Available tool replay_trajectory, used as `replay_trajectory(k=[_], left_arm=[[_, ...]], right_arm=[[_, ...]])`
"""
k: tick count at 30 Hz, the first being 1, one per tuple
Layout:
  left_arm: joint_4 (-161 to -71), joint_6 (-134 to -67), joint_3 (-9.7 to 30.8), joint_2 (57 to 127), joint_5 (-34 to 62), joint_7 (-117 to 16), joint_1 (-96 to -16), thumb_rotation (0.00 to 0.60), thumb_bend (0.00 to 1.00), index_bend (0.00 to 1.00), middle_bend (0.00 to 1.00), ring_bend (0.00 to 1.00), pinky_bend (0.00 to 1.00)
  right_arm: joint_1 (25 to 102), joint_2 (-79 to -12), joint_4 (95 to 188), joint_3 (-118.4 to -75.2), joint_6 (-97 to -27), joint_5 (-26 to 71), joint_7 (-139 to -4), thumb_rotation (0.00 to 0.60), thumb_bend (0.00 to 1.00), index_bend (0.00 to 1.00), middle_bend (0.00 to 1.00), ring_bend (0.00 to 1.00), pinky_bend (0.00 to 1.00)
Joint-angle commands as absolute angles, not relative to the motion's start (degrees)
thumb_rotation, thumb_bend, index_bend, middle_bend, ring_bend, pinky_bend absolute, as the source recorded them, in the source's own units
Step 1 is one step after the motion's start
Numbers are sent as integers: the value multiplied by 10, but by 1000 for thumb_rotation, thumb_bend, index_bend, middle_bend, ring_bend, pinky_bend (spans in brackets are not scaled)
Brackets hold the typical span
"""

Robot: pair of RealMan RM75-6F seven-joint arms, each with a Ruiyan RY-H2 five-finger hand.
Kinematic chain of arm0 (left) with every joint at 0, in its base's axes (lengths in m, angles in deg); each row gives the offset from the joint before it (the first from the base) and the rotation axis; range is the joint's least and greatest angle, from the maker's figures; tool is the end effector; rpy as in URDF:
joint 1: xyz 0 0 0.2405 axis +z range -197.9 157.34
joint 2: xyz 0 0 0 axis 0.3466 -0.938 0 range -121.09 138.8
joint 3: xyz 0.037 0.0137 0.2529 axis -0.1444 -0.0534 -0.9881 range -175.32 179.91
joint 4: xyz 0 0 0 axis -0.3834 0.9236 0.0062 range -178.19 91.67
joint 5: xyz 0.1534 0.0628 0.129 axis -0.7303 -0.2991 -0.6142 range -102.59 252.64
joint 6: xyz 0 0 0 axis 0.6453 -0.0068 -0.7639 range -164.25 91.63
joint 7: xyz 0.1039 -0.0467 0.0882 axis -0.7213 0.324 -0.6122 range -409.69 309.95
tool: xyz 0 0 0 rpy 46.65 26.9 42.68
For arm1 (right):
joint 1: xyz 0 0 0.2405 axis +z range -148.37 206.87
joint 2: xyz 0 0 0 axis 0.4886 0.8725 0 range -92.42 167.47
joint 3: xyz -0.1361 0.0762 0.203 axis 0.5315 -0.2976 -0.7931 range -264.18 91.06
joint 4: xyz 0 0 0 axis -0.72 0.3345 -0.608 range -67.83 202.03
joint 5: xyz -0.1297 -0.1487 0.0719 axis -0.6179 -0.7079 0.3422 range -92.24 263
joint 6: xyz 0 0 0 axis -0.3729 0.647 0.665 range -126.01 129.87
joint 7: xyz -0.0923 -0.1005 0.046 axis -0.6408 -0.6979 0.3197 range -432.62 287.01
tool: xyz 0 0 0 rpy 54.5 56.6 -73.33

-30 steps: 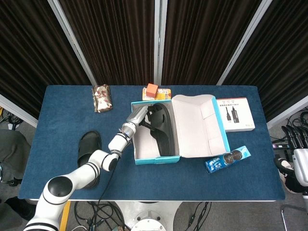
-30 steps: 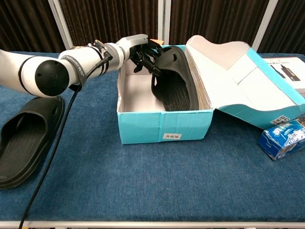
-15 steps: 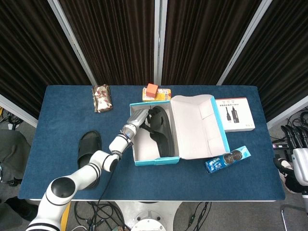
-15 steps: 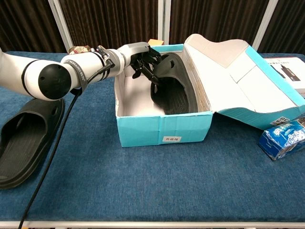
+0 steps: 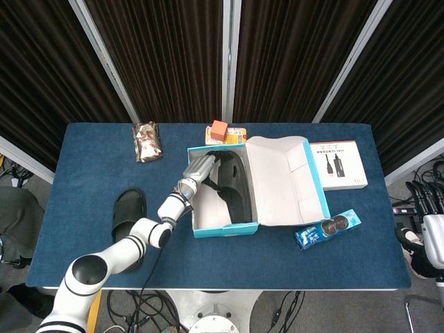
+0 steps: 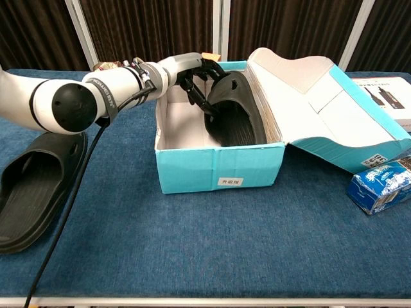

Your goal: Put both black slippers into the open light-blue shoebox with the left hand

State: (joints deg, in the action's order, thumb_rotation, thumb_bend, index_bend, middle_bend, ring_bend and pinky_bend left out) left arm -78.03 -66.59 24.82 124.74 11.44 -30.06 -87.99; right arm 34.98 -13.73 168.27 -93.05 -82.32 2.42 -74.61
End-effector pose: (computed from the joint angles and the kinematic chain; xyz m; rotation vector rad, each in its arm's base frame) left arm -0.0526 0.4526 -0.1132 -1.7487 -1.4537 -1.1197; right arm -0.2901 -0.1964 0.2236 1.3640 -0.7961 0.8639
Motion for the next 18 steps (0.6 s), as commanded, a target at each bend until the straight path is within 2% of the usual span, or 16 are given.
replay_trajectory(k=[1,7,18], left_arm=[[-807,-668,254,1231,130,-323,-873,600,0,56,34,23,383],[-900,-640,250,1163,162,-377,-860,600,0,28,0,0,270],[-1083,-704,225,1035,239,-513,-828,600,0,26,0,0,263]], right_arm=[[349,-137,1682,-930,-824,22,-744,600,152,0,83,0,18],[352,-139,1679,-930,-821,20,-738,600,153,0,83,0,18],[348,-139,1677,-928,-829,10,-729,600,155,0,83,0,18]])
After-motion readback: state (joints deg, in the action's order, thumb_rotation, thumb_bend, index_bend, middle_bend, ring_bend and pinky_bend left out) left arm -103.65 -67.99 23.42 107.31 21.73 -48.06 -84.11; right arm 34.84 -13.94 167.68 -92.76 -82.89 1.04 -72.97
